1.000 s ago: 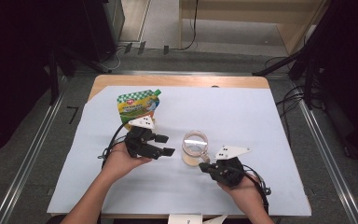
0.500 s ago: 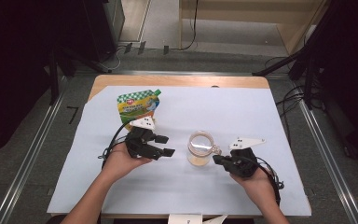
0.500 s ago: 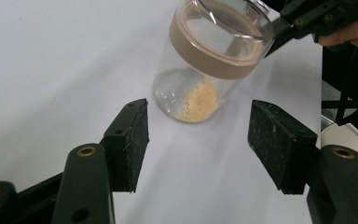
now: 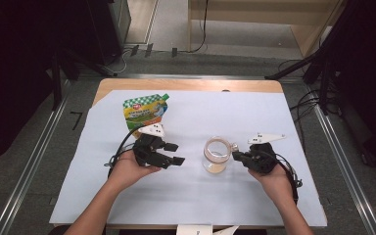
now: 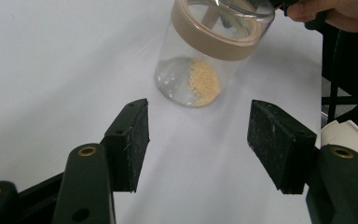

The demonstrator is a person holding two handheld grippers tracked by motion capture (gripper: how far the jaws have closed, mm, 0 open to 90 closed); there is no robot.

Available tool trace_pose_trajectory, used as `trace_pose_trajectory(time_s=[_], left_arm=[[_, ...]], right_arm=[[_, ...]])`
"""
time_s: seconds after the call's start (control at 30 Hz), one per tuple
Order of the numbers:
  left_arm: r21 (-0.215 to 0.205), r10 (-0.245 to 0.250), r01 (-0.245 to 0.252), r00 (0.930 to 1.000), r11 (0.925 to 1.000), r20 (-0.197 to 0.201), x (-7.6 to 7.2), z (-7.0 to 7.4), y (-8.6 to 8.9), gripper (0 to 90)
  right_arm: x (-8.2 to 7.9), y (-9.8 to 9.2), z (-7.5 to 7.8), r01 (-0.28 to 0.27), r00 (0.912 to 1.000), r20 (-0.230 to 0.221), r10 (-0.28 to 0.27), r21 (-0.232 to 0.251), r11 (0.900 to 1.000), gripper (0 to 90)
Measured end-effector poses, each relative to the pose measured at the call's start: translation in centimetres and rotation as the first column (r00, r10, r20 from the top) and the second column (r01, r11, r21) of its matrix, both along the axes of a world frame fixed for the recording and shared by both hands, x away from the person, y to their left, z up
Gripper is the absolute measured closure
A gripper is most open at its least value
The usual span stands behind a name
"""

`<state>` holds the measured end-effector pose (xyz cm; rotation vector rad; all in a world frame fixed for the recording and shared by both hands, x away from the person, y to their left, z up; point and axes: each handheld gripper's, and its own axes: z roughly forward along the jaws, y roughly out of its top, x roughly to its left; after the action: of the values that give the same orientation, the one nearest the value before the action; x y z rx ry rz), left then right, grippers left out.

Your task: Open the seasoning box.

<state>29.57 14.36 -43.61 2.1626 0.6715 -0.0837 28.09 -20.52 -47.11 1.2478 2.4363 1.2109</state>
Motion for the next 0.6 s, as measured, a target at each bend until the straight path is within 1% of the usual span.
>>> trace_pose_trajectory(time_s=[0.07,0.1,0.17,0.23,0.27,0.3,0.33,0.37,0.4,0.47,0.5,0.53,0.57,0.6], left_arm=[[0.005,-0.005,0.004,1.0,1.0,0.005,0.0,0.0,-0.2,40.1],[0.002,-0.007,0.007,1.0,1.0,0.006,0.0,0.0,-0.3,40.1],[0.004,-0.015,0.015,0.9998,0.9999,0.011,0.0,0.1,-0.6,39.5],[0.0,-0.019,0.019,0.9997,0.9998,0.017,0.1,0.2,-1.0,38.3],[0.0,-0.019,0.019,0.9997,0.9998,0.017,0.1,0.2,-1.0,36.8],[-0.005,-0.031,0.031,0.9994,0.9995,0.014,0.4,0.3,-1.5,35.8],[-0.005,-0.031,0.031,0.9994,0.9995,0.014,0.4,0.3,-1.5,34.9],[-0.034,-0.055,0.055,0.9985,0.9979,0.007,0.7,0.3,-2.0,34.5],[-0.037,-0.055,0.056,0.9983,0.9978,0.016,0.7,0.3,-2.3,34.6],[-0.031,-0.057,0.058,0.9981,0.9978,0.021,0.8,0.4,-2.6,34.5],[-0.029,-0.066,0.067,0.9976,0.9974,0.02,0.9,0.6,-2.8,34.5],[-0.03,-0.071,0.072,0.9972,0.997,0.022,0.9,0.7,-3.0,33.6],[-0.02,-0.076,0.076,0.9966,0.9969,0.032,1.3,1.0,-3.4,33.2],[-0.018,-0.074,0.074,0.997,0.9971,0.025,1.6,1.2,-3.6,33.1]], right_arm=[[-0.1,-0.6,0.4,0.0,0.9999,0.01,0.0,0.011,1.0,90.0],[-0.2,-0.8,0.6,-0.006,0.9999,0.015,0.006,0.01,1.0,90.0],[-0.3,-1.5,0.9,0.003,0.9998,0.02,-0.003,0.005,1.0,90.0],[-0.2,-2.4,1.0,0.028,0.9992,0.027,-0.028,0.009,1.0,90.0],[-0.1,-2.7,1.0,0.044,0.9988,0.021,-0.044,0.011,0.999,90.0],[0.2,-2.9,0.8,0.053,0.9984,0.017,-0.053,0.01,0.999,90.0],[0.2,-2.9,0.8,0.053,0.9984,0.017,-0.053,0.01,0.999,90.0],[0.7,-2.6,0.2,0.066,0.9978,0.012,-0.066,0.001,0.998,90.0],[1.0,-2.4,0.0,0.068,0.9977,0.006,-0.068,-0.004,0.998,90.0],[1.3,-2.1,-0.2,0.064,0.9979,0.007,-0.064,-0.007,0.998,90.0],[1.5,-1.9,-0.3,0.056,0.9984,0.004,-0.056,0.002,0.998,90.0],[1.9,-1.7,-0.2,0.061,0.9979,0.02,-0.061,0.011,0.998,90.0],[2.1,-1.6,-0.1,0.066,0.9975,0.028,-0.066,0.006,0.998,90.0],[2.3,-1.4,-0.1,0.068,0.9971,0.034,-0.068,0.008,0.998,90.0]])
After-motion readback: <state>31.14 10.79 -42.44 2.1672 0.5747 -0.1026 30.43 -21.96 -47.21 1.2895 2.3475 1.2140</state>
